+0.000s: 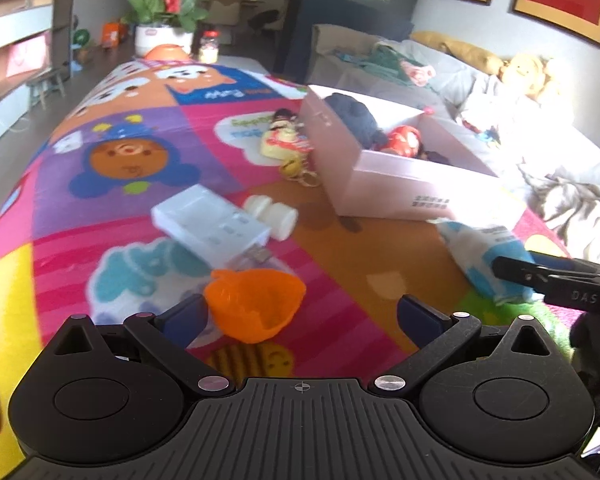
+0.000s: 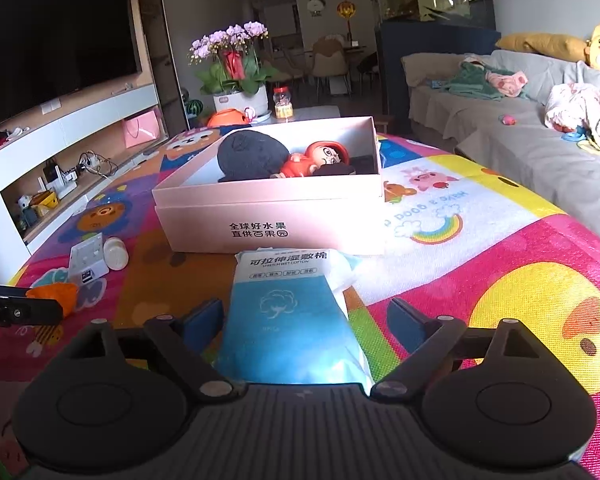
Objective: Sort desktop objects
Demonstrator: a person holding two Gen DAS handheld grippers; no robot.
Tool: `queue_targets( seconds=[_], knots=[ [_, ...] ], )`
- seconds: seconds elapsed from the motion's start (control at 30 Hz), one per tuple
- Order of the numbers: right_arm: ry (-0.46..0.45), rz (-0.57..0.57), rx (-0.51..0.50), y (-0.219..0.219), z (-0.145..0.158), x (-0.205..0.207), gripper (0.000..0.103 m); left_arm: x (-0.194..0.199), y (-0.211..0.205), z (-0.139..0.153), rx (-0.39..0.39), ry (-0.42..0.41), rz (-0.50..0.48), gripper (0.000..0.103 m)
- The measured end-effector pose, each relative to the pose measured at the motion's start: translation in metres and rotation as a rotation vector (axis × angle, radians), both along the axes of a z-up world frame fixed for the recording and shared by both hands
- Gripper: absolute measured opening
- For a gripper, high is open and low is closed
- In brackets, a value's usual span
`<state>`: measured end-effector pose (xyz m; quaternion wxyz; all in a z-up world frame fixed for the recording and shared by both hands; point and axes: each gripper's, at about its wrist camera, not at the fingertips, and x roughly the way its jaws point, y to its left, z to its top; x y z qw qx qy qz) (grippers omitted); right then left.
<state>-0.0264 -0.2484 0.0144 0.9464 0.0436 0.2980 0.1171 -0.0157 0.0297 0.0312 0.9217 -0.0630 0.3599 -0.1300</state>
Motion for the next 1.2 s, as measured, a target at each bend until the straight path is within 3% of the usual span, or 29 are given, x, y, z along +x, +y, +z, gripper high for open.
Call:
queue_targets(
  seconds=[0.2, 0.37, 0.57, 0.73, 0.97, 1.2],
  knots=[
    [-0.004, -0.007, 0.002, 0.0, 0.0, 0.001, 0.091, 0.014, -0.035, 0.006, -0.017, -0.051, -0.102, 0.103],
    [-0.007, -0.041, 0.023, -0.004, 0.0, 0.002, 0.091, 0.007, -0.065, 0.005, -0.027, -0.056, -0.277, 0.103],
    [0.007, -0.057, 0.05, -0.008, -0.002, 0.004, 0.091, -0.005, -0.071, 0.006, -0.088, -0.043, -0.384, 0.103],
    [-0.001, -0.065, 0.048, -0.008, -0.001, 0.003, 0.093, -0.001, -0.06, 0.006, -0.009, -0.074, -0.273, 0.103],
    [-0.006, -0.068, 0.038, -0.007, -0.001, 0.002, 0.093, 0.026, -0.019, -0.003, 0.215, -0.089, 0.061, 0.103],
    [-0.005, -0.067, 0.021, -0.004, -0.001, 0.003, 0.094, 0.051, 0.008, -0.015, 0.403, -0.098, 0.124, 0.103]
  ],
)
